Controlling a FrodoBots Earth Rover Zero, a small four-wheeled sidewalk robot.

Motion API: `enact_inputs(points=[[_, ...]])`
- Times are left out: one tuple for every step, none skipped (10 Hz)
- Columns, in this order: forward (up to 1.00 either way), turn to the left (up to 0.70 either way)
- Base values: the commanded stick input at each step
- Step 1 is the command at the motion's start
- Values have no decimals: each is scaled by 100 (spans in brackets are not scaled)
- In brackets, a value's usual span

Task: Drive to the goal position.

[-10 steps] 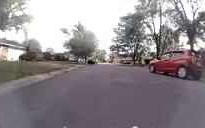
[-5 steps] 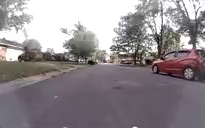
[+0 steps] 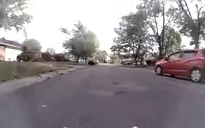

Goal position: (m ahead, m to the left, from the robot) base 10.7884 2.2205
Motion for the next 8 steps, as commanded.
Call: enact_inputs(points=[[85, 0], [85, 0], [85, 0], [85, 0], [85, 0], [85, 0], [85, 0], [85, 0]])
